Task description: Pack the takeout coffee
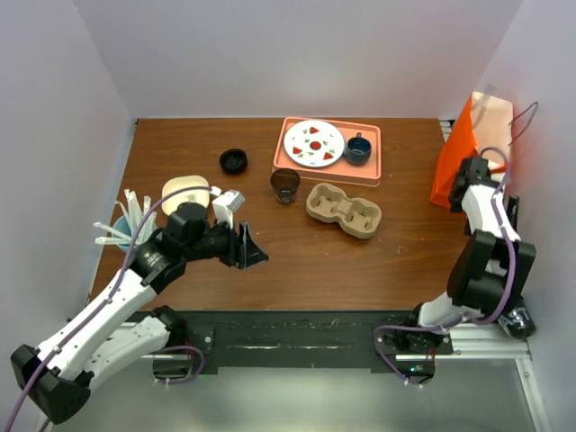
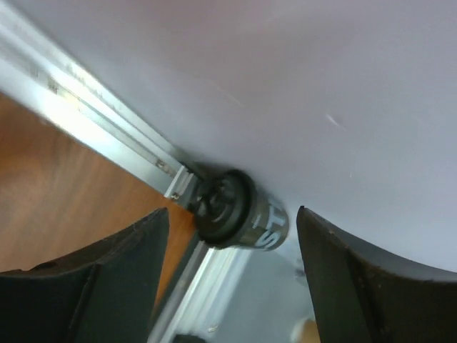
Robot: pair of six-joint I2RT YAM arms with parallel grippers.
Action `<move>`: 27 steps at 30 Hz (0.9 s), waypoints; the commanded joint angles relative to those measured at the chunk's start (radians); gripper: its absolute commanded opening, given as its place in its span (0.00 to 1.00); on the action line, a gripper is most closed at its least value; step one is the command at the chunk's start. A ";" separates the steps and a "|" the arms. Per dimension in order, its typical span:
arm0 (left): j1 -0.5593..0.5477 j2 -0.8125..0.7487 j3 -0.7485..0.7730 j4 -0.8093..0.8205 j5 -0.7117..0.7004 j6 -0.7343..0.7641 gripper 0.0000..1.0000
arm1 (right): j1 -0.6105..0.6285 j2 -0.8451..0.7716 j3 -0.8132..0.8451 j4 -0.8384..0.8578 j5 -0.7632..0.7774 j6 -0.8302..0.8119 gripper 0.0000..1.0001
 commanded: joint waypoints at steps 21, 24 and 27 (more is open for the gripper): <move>-0.058 -0.238 -0.107 -0.011 -0.151 0.118 0.61 | -0.263 -0.327 -0.407 -0.076 -0.281 -1.344 0.71; -0.058 -0.250 -0.113 -0.002 -0.166 0.107 0.61 | -0.292 -0.334 -0.426 -0.064 -0.313 -1.358 0.73; -0.058 -0.260 -0.108 -0.011 -0.174 0.109 0.61 | -0.297 -0.315 -0.483 -0.003 -0.265 -1.403 0.73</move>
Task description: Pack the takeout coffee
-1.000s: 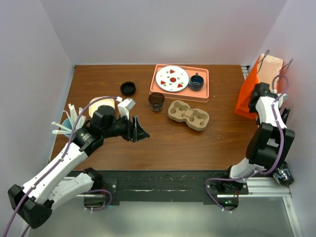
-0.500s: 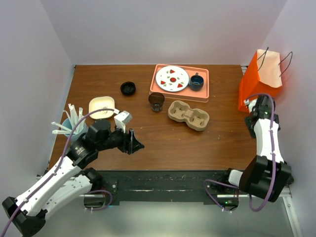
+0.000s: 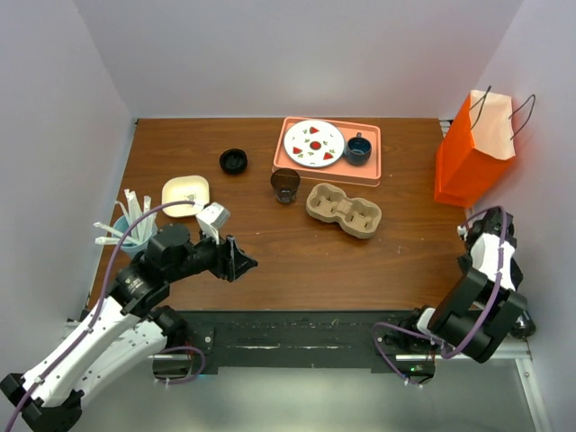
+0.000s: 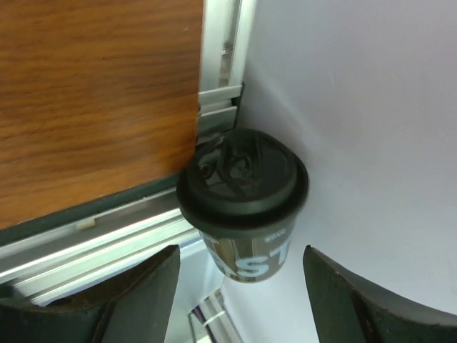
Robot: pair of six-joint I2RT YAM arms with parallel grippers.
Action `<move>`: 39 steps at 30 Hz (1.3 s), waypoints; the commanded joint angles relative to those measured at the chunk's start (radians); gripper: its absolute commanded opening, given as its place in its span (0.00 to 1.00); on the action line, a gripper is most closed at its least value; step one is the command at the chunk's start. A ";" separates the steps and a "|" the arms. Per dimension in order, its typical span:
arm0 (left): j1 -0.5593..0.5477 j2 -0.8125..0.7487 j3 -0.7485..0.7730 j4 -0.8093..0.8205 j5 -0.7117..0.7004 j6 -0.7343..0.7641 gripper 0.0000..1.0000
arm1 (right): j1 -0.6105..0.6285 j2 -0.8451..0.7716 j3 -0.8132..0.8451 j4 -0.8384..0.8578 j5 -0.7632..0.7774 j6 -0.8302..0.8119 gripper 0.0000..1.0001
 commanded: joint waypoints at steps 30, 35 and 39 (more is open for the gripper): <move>-0.004 -0.027 0.000 0.034 -0.044 0.015 0.61 | -0.109 0.038 -0.135 0.228 0.149 -0.520 0.94; -0.004 -0.016 0.003 0.031 -0.046 0.015 0.61 | -0.117 0.069 -0.145 0.269 0.146 -0.533 0.95; -0.004 -0.013 0.003 0.030 -0.057 0.012 0.61 | -0.125 0.110 -0.138 0.310 0.156 -0.538 0.96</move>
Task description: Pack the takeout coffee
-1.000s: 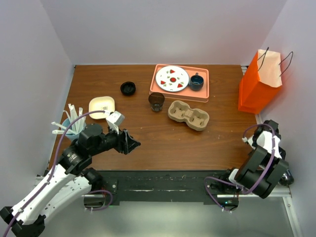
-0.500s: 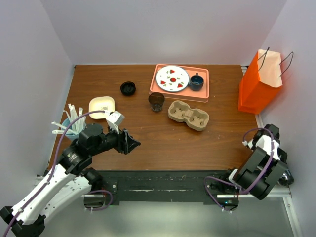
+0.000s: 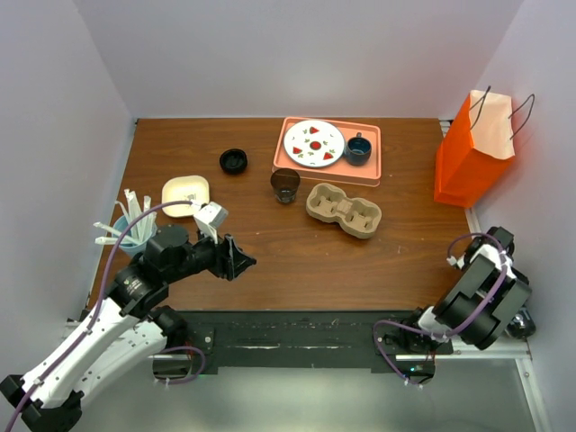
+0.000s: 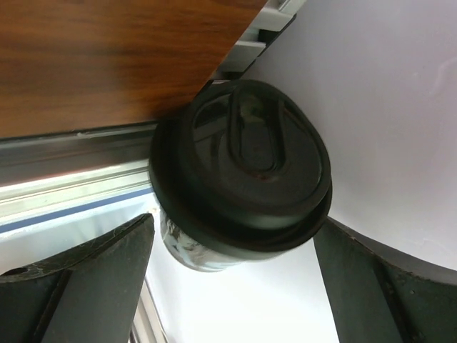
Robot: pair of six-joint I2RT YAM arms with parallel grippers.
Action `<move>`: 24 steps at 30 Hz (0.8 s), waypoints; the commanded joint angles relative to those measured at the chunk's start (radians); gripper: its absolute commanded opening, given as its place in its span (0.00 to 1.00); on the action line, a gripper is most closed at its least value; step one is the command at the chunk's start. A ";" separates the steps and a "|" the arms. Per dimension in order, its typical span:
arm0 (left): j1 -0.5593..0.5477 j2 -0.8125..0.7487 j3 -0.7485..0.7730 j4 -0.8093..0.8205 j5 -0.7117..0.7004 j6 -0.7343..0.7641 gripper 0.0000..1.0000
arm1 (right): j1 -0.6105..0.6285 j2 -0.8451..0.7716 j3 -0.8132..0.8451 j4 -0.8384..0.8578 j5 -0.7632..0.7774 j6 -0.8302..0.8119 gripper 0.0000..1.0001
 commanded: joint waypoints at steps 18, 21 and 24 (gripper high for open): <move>-0.004 -0.006 0.005 0.030 -0.057 0.003 0.60 | -0.030 -0.011 -0.029 0.024 -0.002 -0.022 0.71; -0.004 -0.011 0.003 0.036 -0.057 0.003 0.60 | -0.030 -0.046 -0.033 0.003 -0.019 -0.008 0.67; -0.004 -0.017 0.002 0.039 -0.055 0.006 0.60 | -0.030 -0.092 -0.048 -0.017 -0.038 0.007 0.63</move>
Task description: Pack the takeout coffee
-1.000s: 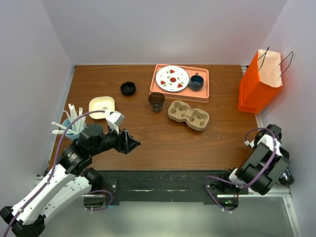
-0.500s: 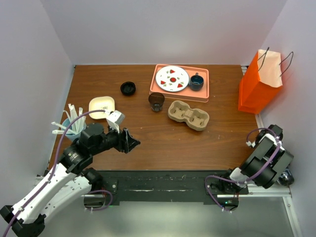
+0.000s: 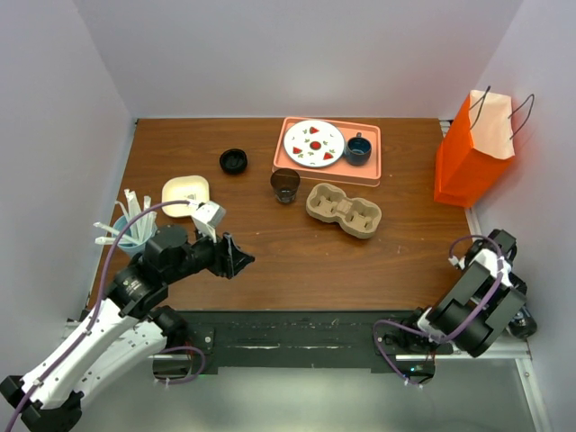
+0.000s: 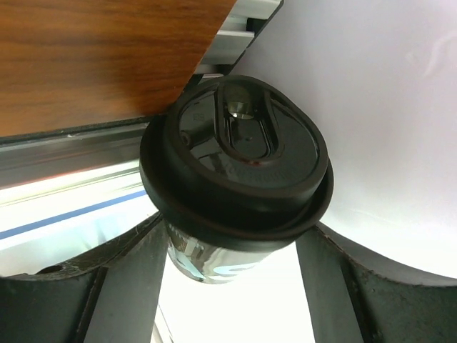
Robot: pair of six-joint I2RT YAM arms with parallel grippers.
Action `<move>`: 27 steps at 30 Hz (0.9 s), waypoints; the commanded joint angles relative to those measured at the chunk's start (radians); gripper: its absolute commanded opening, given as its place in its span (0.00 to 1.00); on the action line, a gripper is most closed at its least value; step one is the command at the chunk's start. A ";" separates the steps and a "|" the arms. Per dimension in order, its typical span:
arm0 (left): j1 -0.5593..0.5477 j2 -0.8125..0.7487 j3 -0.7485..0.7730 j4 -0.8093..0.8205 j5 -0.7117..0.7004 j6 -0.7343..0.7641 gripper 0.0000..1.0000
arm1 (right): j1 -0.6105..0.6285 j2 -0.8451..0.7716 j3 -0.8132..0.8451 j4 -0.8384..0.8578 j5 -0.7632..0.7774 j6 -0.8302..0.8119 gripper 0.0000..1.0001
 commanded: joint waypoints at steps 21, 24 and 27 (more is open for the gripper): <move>-0.004 0.000 0.017 0.039 -0.078 -0.004 0.61 | 0.036 -0.208 0.219 -0.410 -0.373 0.287 0.57; -0.004 -0.003 0.025 0.039 -0.085 -0.006 0.61 | 0.057 -0.217 0.254 -0.433 -0.437 0.315 0.56; -0.004 0.012 0.034 0.024 -0.100 -0.015 0.61 | 0.098 -0.219 0.286 -0.440 -0.529 0.368 0.56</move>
